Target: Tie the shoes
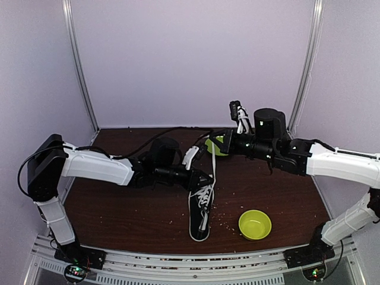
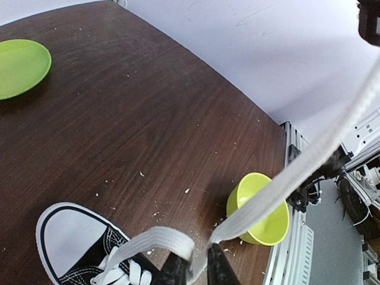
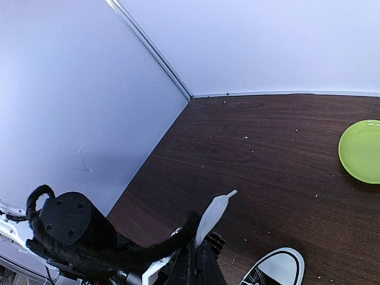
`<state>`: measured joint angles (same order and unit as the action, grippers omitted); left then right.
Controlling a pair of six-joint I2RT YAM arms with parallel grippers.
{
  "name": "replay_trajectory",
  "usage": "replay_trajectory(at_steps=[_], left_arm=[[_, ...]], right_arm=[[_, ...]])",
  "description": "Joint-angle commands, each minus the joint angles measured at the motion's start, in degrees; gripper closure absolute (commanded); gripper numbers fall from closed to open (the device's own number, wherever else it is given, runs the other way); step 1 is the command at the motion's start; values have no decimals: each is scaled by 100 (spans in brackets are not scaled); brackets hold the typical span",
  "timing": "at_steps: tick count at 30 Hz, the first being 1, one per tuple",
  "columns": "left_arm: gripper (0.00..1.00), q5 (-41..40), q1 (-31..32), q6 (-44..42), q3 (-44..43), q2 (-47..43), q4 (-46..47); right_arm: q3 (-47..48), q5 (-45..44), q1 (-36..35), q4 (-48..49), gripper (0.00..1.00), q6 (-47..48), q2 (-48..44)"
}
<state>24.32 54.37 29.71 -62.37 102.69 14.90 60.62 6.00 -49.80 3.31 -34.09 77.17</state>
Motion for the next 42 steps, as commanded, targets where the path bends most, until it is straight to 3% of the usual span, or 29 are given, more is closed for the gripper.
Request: replay_trajectory(at_steps=[1,8,16,24,27,36,38,42], left_arm=[[83,228,-34,17,-77,66,291],[83,385,-35,124,187,-1,723],[83,247,-32,98,89,90,563],[100,68,-34,70,59,105,402],[100,-60,-37,62,222,-13,459],[100,-220,-37,47,867,-466,685],[100,-267,-32,92,1006,-522,756],[100,-354,-38,175,1173,-611,849]], right_arm=[[151,68,-30,178,100,-46,59],[151,48,-30,186,100,-57,95],[185,166,-30,235,100,-107,149],[205,235,-35,201,100,-117,273],[185,168,-43,179,100,-111,373],[950,-303,-208,-989,100,-243,1499],[1248,-222,-306,-1218,91,-224,1819],[1365,32,-372,-1122,52,-223,2004]])
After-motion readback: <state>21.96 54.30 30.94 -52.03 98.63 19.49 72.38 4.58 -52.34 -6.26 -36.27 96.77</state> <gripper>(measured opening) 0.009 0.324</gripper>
